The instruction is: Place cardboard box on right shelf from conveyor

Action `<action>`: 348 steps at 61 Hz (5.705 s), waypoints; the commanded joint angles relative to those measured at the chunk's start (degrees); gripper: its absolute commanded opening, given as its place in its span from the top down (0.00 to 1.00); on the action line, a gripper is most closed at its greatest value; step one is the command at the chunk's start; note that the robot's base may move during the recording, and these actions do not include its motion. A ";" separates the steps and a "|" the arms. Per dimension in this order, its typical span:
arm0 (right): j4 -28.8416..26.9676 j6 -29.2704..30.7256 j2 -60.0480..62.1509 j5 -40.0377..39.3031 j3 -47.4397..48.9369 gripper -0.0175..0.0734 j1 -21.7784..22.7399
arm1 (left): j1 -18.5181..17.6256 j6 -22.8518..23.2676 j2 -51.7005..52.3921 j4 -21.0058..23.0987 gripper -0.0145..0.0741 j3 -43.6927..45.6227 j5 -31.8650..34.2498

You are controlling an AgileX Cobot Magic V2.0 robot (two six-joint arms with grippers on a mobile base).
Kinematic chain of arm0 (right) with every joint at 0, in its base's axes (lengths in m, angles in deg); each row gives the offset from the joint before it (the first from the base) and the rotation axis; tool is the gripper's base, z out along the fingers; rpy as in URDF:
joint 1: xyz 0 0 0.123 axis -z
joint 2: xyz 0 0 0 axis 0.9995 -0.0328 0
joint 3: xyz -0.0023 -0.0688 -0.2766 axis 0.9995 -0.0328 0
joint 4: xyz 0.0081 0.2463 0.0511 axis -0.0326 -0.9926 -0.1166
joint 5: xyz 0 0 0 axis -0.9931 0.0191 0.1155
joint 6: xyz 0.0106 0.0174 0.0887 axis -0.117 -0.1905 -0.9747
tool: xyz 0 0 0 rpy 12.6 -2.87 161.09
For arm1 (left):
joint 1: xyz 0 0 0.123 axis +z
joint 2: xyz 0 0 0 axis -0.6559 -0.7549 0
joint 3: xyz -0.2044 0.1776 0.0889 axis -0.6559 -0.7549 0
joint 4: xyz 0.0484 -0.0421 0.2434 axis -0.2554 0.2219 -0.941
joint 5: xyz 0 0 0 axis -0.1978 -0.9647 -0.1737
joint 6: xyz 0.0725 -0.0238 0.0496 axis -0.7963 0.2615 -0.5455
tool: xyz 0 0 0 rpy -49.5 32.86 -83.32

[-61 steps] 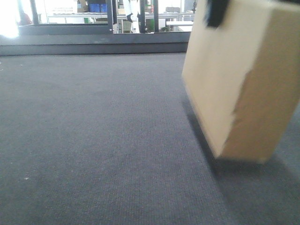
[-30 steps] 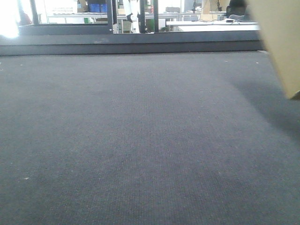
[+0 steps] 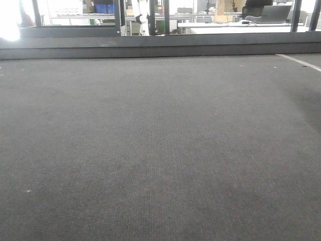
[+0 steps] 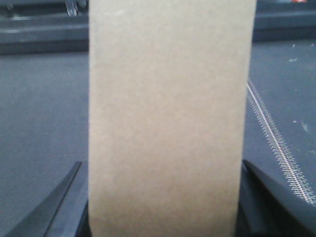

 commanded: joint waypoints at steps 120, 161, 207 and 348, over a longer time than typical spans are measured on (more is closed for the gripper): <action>2.22 6.57 18.78 -2.00 -3.74 0.80 0.37 | -0.04 -0.01 0.31 0.34 0.97 -0.35 4.88; 2.22 6.57 18.78 -2.00 -3.74 0.80 0.37 | -0.04 -0.01 0.31 0.34 0.97 -0.35 4.88; 2.22 6.57 18.78 -2.00 -3.74 0.80 0.37 | -0.04 -0.01 0.31 0.34 0.97 -0.35 4.88; 2.22 6.57 18.78 -2.00 -3.74 0.80 0.37 | -0.04 -0.01 0.31 0.34 0.97 -0.35 4.88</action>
